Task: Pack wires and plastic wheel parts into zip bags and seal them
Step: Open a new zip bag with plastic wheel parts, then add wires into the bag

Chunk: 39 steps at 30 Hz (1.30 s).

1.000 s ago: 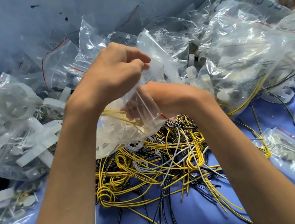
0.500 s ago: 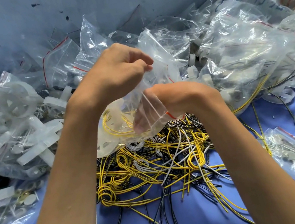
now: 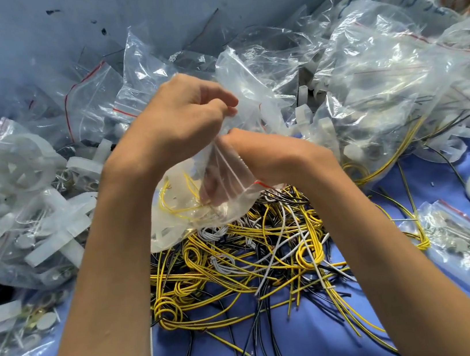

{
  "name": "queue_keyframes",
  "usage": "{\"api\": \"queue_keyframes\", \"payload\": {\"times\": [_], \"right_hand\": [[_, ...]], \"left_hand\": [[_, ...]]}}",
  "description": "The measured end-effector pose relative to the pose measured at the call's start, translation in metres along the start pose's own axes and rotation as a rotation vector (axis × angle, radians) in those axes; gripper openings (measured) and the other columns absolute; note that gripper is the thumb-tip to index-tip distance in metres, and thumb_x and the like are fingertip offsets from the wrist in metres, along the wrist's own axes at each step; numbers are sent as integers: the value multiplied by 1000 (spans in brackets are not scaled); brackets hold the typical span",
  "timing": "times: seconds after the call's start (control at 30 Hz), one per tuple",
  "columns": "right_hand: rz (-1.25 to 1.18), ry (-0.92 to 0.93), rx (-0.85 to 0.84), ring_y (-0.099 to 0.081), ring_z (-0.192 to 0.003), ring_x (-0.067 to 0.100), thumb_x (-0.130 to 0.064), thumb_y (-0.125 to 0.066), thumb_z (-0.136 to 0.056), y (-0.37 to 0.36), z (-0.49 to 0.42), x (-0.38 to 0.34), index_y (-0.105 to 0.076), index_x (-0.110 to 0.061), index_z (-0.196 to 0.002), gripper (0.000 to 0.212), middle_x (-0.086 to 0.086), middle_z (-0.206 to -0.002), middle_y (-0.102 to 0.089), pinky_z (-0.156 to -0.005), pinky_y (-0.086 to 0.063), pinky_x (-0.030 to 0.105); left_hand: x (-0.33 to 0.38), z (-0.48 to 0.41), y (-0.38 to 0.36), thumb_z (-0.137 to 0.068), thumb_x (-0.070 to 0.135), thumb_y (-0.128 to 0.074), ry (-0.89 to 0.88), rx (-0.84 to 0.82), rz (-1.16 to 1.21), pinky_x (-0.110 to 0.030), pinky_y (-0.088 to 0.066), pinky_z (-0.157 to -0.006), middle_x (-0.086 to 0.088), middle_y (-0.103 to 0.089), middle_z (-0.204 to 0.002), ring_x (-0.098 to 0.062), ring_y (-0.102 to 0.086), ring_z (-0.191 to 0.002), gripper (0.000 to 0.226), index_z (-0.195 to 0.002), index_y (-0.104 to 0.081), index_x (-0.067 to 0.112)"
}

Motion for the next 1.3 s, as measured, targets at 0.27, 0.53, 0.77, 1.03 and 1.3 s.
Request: {"api": "queue_keyframes", "payload": {"times": [0.27,0.53,0.77,1.03,1.3], "right_hand": [[-237,-142,296,-60,-50,2,-12,-71,-80,36,28,34,-72,-13,-81,2,-3,-61,-67,-50,-48,15],[23,-491,81,-63,-71,8,-26,-74,-76,35,38,66,-65,-26,-70,10,-9,-73,-67,-66,-47,25],[108,-540,-187,-59,-84,14,-34,-78,-73,18,33,70,-71,-31,-92,20,-13,-77,-60,-73,-47,29],[52,-603,-50,-55,-112,22,-27,-66,-86,15,31,87,-60,-28,-121,36,0,-127,-58,-95,-45,34],[87,-610,-91,-56,-85,16,-26,-71,-81,7,33,92,-69,-33,-94,15,-11,-83,-59,-71,-41,25]], "left_hand": [[-4,4,1,-79,-3,-52,-12,31,-141,0,-26,-38,13,-53,-78,0,-51,-48,38,-107,-72,13],[-15,1,1,-72,-5,-52,-40,12,-216,0,-28,-40,7,-69,-75,2,-48,-63,47,-106,-72,20],[-20,-3,0,-72,-1,-52,-31,-4,-228,-3,-30,-40,5,-71,-99,11,-46,-42,46,-104,-70,27],[-24,-6,2,-74,2,-52,-25,-15,-224,-1,-31,-42,8,-70,-96,14,-47,-45,45,-107,-70,28],[-26,-6,3,-73,4,-52,-21,-13,-223,0,-32,-43,13,-70,-94,16,-47,-46,45,-105,-69,30]]}}
Point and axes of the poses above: each hand's wrist, its own z-axis away from the middle knuckle, its own y-axis out of the back of the hand, x = y × z, the point moved 1 cm from there along -z, towards the middle knuckle
